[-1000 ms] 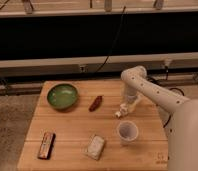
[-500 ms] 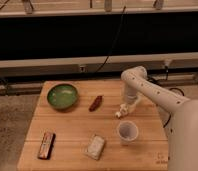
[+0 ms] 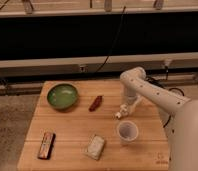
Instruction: Place the bottle in the ceramic bowl
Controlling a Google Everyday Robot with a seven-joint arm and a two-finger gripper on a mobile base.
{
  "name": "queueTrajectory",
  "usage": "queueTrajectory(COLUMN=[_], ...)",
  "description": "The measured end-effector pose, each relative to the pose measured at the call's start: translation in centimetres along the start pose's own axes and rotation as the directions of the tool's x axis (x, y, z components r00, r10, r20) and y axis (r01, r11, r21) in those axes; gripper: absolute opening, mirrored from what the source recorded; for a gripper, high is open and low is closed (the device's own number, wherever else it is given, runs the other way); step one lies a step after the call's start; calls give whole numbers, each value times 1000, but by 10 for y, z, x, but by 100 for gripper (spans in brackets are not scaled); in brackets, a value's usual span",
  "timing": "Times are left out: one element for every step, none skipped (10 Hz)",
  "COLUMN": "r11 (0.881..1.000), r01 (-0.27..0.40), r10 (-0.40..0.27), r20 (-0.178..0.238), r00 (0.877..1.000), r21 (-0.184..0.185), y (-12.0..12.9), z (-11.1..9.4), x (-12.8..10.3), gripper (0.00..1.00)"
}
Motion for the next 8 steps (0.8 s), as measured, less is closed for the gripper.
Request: queueTrajectory(r11=[1000,1000,1000,1000,1000,1000,1000,1000], r01=[0,1,1,3,8,10,11,10], r10=[0,-1,-1,-3,-8,-10,-11,-10], r20=[0,0,1,1,2,2,0,1], r00=[1000,1000,1000,1000,1000,1000,1000,1000], r21=[0,-1,-1,-2,1,3,2,1], y=[0,0,0,1,2,2,3,3], z=[0,-1,-1,0,1,1,1,1], x=[0,0,0,0,0,0,1,1], gripper=[1,1,1,1,1,1,1,1])
